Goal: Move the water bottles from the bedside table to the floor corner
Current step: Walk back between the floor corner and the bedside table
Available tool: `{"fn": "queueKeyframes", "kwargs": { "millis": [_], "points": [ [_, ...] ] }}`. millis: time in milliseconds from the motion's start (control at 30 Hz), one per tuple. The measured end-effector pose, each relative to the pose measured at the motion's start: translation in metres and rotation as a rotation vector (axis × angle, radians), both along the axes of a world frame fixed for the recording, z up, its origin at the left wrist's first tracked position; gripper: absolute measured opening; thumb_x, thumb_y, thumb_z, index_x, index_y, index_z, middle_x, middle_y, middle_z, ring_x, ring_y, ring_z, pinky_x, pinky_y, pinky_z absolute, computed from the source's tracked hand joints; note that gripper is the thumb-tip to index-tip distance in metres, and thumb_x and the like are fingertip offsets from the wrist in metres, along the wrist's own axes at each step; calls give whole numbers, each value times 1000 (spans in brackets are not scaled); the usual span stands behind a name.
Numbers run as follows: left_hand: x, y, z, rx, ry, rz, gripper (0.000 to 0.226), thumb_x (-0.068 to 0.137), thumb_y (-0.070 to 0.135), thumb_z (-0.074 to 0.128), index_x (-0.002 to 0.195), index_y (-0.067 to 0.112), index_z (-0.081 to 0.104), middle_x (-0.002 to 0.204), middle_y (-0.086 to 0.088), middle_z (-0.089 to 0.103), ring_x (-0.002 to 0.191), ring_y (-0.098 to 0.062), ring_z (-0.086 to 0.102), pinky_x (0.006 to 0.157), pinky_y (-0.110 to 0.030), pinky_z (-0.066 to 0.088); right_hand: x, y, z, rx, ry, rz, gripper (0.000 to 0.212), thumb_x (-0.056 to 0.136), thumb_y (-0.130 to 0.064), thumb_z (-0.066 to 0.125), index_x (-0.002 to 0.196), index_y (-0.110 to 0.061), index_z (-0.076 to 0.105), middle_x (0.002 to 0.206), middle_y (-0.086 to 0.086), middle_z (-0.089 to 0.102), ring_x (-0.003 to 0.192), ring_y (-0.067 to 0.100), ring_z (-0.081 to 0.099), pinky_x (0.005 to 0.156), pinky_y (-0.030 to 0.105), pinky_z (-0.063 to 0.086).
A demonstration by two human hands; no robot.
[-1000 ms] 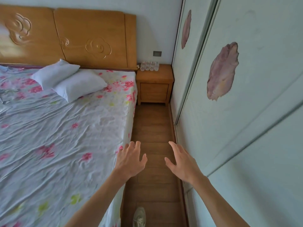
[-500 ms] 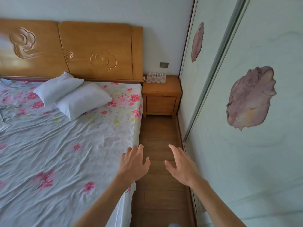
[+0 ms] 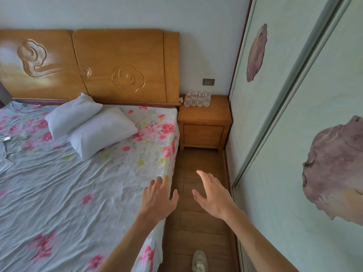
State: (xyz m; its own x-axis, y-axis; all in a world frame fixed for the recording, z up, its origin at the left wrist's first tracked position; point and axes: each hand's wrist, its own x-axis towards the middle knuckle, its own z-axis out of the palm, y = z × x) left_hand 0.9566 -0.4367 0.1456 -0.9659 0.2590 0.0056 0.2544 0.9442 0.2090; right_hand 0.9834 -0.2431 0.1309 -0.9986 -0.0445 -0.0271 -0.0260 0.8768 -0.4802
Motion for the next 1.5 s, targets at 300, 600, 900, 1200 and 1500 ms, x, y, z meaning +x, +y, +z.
{"fn": "queueKeyframes", "kwargs": {
  "millis": [300, 600, 900, 1200, 1500],
  "points": [
    [-96, 53, 2, 10, 21, 67, 54, 92, 52, 46, 134, 18, 42, 125, 0, 57, 105, -17, 58, 79, -27, 51, -86, 68, 3, -1, -4, -5, 69, 96, -54, 44, 153, -26, 19, 150, -5, 39, 133, 13, 43, 99, 32, 47],
    [-152, 88, 4, 12, 28, 39, 54, 91, 51, 48, 132, 17, 43, 119, 0, 57, 101, -18, 56, 79, -28, 50, -135, 104, 3, -12, -9, -26, 68, 96, -52, 45, 153, -25, 20, 153, -4, 37, 137, 15, 41, 102, 32, 45],
    [-240, 119, -10, 68, 21, -37, 52, 91, 50, 48, 132, 17, 43, 119, -1, 57, 103, -18, 57, 83, -31, 53, -206, 134, -3, 34, -38, -76, 69, 97, -53, 44, 154, -25, 17, 152, -4, 36, 135, 15, 42, 100, 33, 45],
    [-362, 137, -16, 81, 12, -113, 50, 93, 48, 46, 131, 15, 44, 113, -1, 57, 93, -14, 57, 77, -26, 50, -321, 148, -13, 53, -81, -119, 68, 96, -55, 44, 153, -28, 18, 154, -6, 34, 136, 14, 42, 103, 32, 45],
    [-460, 152, -21, 52, -22, -151, 49, 93, 50, 45, 130, 18, 44, 117, 1, 56, 98, -15, 58, 78, -26, 52, -402, 162, -17, 12, -107, -172, 68, 96, -54, 45, 153, -27, 18, 152, -5, 35, 135, 15, 43, 104, 34, 45]
  ]
}}
